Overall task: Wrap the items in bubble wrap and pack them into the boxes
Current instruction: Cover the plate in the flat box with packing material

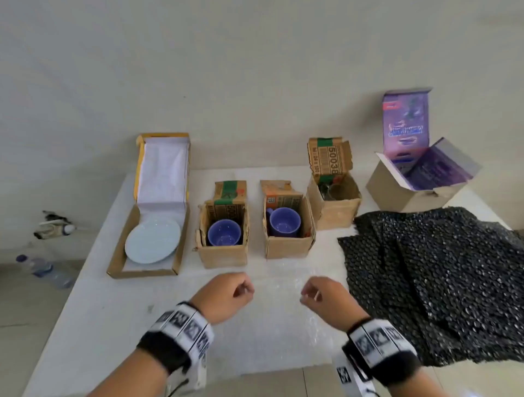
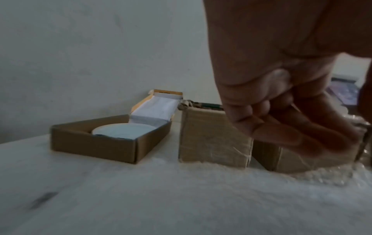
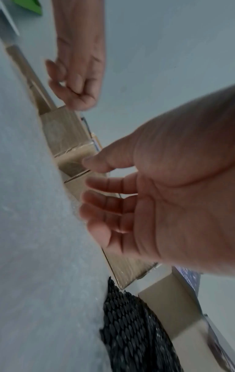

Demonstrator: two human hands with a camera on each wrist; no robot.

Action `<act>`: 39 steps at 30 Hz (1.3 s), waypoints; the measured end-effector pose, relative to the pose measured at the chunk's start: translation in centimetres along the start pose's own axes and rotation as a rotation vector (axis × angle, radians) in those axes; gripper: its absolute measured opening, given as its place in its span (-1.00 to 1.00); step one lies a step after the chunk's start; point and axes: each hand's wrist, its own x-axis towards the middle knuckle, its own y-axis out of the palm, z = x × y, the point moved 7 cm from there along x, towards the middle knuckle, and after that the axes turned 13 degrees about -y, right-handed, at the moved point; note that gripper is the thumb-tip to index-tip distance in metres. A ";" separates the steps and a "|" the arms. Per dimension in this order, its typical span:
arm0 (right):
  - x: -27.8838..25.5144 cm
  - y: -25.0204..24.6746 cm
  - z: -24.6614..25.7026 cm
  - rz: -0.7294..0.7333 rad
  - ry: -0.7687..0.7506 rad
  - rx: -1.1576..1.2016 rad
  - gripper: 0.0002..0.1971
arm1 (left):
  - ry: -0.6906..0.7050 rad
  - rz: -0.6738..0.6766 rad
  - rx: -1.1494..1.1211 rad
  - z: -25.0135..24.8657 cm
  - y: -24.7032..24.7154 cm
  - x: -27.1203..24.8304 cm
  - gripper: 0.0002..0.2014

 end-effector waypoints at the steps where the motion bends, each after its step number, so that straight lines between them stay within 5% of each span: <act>1: 0.9 -0.3 -0.3 -0.037 -0.016 -0.043 -0.83 | -0.002 -0.039 0.034 -0.5 0.0 1.2 -0.90; 6: 2.9 0.8 -1.8 0.097 0.085 -0.223 -0.36 | -0.133 0.006 0.286 -2.2 2.2 4.4 -0.52; 10: 3.4 1.6 -2.9 0.109 0.094 -0.250 -0.41 | -0.141 0.050 0.418 -1.8 3.8 5.6 -0.54; 20: 3.0 1.7 -3.1 -0.041 -0.009 -0.129 -0.54 | -0.117 0.048 0.273 -1.9 3.8 6.4 -0.81; 27: 3.3 0.7 -1.9 -0.003 -0.096 -0.230 -0.83 | -0.066 0.068 0.250 -1.6 3.3 6.1 -0.75; 39: 4.2 -5.6 3.4 -0.070 -0.234 -0.412 -0.84 | -0.039 0.072 0.078 -1.1 1.1 5.4 -0.53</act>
